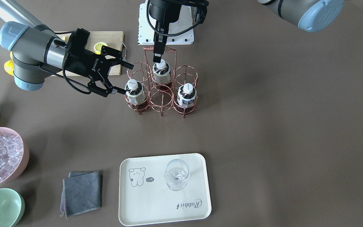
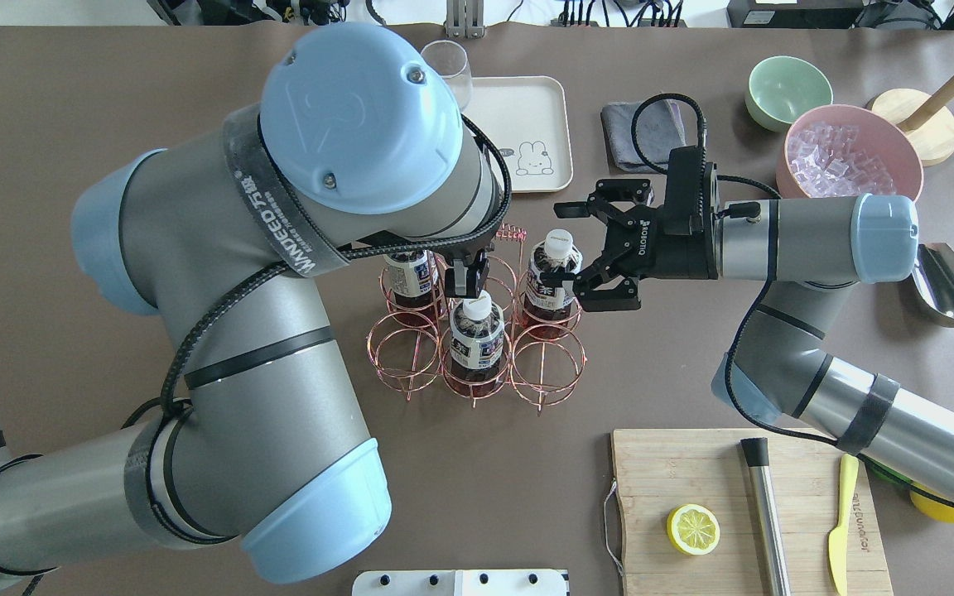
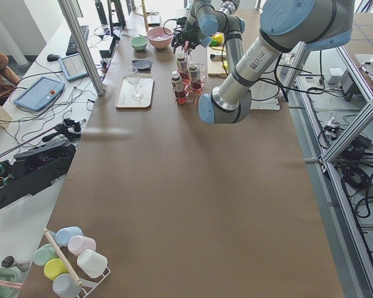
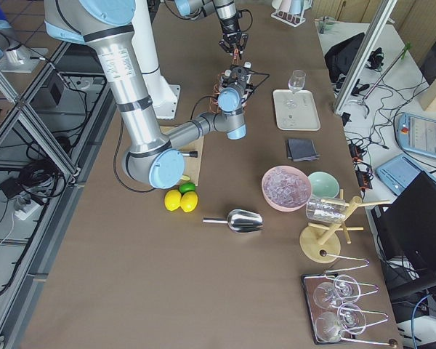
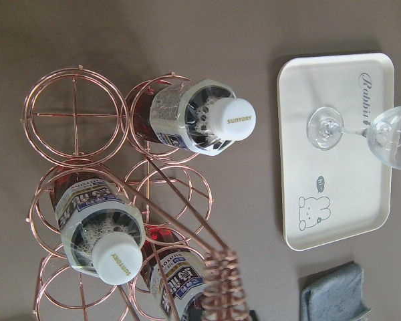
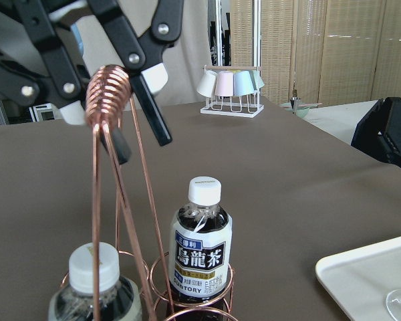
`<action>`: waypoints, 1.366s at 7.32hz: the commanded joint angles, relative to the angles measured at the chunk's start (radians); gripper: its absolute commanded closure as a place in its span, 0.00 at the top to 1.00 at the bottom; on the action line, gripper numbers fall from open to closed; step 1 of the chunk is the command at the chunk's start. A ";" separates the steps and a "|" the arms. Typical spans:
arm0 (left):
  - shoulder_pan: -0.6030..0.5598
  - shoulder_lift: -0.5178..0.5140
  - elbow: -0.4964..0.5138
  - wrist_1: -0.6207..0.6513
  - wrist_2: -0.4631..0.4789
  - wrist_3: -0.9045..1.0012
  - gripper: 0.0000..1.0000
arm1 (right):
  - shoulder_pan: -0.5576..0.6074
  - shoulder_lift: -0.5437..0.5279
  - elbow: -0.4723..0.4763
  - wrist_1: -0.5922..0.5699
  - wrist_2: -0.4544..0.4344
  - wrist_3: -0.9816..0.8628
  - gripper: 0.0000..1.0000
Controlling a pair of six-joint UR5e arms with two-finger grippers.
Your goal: Take tea from basket to plate
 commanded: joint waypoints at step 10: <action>0.003 0.000 -0.001 0.003 0.001 -0.029 0.00 | 0.017 -0.014 -0.014 -0.031 0.005 0.009 0.00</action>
